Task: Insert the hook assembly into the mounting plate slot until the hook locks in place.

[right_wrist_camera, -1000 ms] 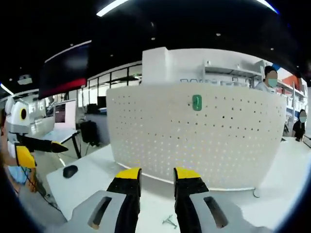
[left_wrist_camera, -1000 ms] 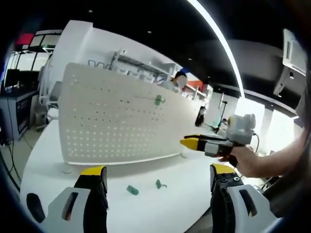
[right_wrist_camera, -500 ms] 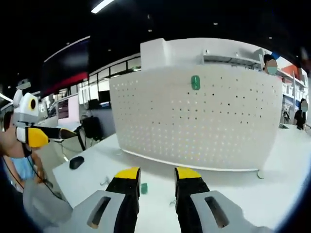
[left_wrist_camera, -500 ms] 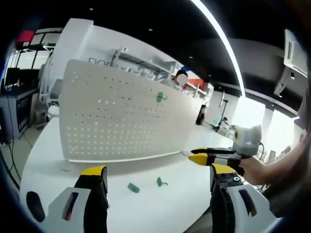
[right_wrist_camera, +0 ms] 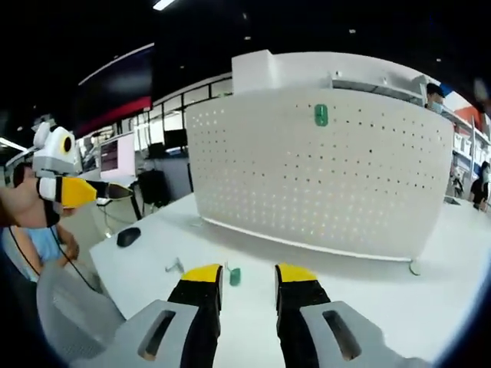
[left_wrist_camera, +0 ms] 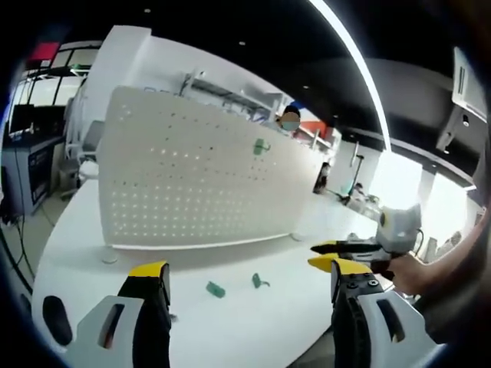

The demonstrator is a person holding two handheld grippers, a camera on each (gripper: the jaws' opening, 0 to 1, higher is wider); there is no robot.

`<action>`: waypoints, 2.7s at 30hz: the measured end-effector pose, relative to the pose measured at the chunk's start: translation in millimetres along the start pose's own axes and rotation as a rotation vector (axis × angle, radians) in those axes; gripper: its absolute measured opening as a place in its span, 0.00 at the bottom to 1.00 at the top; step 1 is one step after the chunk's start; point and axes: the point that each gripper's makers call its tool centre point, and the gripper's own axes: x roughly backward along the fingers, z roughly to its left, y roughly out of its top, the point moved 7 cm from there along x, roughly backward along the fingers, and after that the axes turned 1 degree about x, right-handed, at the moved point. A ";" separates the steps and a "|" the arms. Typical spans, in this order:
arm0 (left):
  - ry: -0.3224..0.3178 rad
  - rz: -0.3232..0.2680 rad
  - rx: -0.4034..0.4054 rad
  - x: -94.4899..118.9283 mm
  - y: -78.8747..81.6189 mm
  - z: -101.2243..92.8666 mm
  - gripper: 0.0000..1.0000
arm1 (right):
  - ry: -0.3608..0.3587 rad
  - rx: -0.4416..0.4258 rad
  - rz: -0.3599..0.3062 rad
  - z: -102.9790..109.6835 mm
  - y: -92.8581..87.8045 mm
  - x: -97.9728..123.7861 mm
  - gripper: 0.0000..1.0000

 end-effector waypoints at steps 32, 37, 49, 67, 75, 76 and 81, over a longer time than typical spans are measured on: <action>0.077 0.035 0.054 0.2 -12.6 29.2 0.88 | 0.219 0.111 0.230 37.0 -39.6 -113.0 0.25; 0.084 0.041 0.060 -0.4 -14.6 32.6 0.88 | 0.229 0.124 0.264 37.5 -44.8 -130.5 0.25; 0.088 0.047 0.072 -4.4 -15.1 42.3 0.88 | 0.221 0.120 0.301 32.7 -48.2 -160.7 0.25; 0.106 0.064 0.097 -6.5 -21.2 58.0 0.87 | 0.165 0.093 0.457 31.0 -64.8 -204.2 0.20; 0.105 0.069 0.102 -9.7 -21.9 59.8 0.87 | 0.160 0.087 0.469 25.0 -62.8 -205.8 0.10; 0.103 0.070 0.101 -10.3 -21.8 59.3 0.87 | 0.156 0.092 0.471 23.8 -62.7 -205.2 0.09; 0.096 0.074 0.100 -12.5 -21.6 57.7 0.86 | 0.147 0.095 0.483 17.4 -63.6 -203.4 0.01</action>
